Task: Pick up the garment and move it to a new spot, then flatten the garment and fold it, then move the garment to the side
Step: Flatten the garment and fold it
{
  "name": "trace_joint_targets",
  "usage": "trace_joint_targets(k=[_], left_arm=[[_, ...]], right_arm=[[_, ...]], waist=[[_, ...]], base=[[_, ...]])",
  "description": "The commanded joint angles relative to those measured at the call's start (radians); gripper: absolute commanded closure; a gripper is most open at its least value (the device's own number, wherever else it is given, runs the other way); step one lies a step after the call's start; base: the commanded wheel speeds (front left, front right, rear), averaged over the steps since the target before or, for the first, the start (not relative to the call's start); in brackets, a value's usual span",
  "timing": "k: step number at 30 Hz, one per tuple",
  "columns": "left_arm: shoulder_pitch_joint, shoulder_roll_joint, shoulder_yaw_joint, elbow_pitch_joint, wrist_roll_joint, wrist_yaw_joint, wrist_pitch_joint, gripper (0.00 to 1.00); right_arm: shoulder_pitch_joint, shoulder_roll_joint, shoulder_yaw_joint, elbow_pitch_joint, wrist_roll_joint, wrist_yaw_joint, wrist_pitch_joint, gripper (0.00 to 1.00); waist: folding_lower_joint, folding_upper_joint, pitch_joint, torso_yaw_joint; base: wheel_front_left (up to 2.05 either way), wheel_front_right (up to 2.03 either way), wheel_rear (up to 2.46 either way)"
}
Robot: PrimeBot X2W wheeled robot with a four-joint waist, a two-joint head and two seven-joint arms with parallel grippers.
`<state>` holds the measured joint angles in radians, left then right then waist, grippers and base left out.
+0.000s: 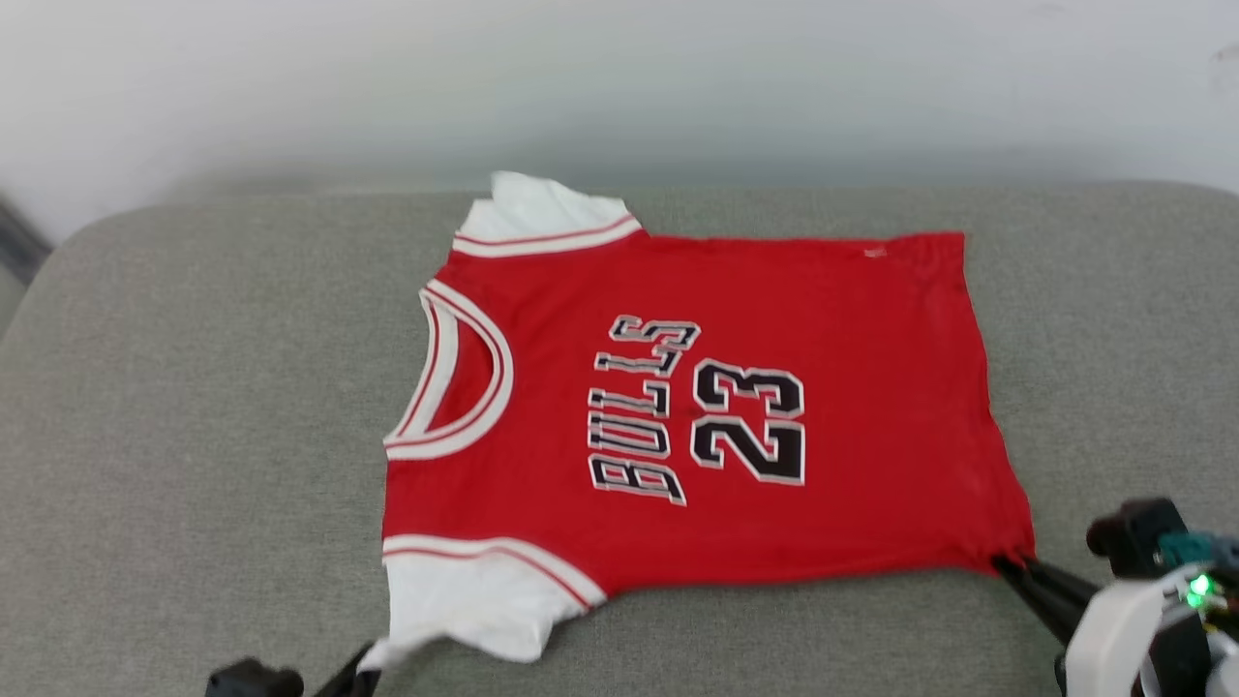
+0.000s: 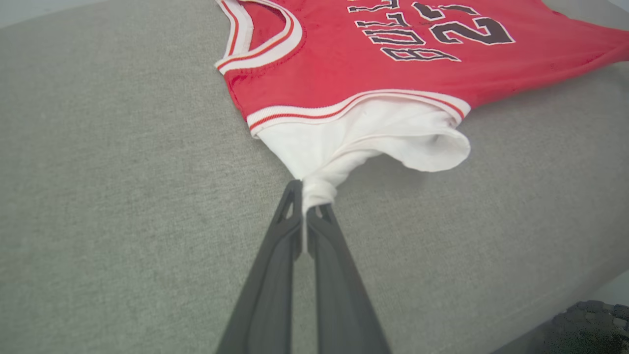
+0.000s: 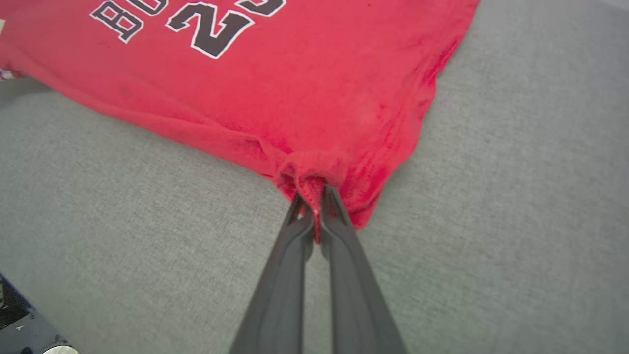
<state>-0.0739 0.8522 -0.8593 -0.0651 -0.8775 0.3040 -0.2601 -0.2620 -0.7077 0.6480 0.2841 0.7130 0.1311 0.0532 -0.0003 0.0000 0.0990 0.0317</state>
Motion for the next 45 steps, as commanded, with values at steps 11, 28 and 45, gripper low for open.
trace_joint_targets(k=[11, 28, 45], left_arm=[[0.175, 0.002, -0.053, 0.003, -0.054, -0.004, 0.006, 1.0], [-0.132, -0.013, -0.005, 0.016, 0.1, -0.09, 0.035, 1.0], [-0.41, -0.037, 0.016, 0.177, 0.164, -0.213, 0.087, 1.0]], right_arm=[[0.34, 0.02, -0.219, -0.132, -0.064, -0.001, 0.083, 1.0], [0.356, 0.093, -0.404, -0.295, -0.15, -0.001, 0.183, 1.0], [0.144, 0.108, -0.369, -0.274, -0.167, -0.001, 0.216, 1.0]], waist=[[0.0003, 0.0, -0.035, 0.008], [0.0003, 0.0, 0.04, 0.012], [0.0003, 0.0, 0.174, -0.054]], base=[[0.0, 0.0, 0.0], [0.0, 0.0, 0.0], [0.0, 0.0, 0.0]])
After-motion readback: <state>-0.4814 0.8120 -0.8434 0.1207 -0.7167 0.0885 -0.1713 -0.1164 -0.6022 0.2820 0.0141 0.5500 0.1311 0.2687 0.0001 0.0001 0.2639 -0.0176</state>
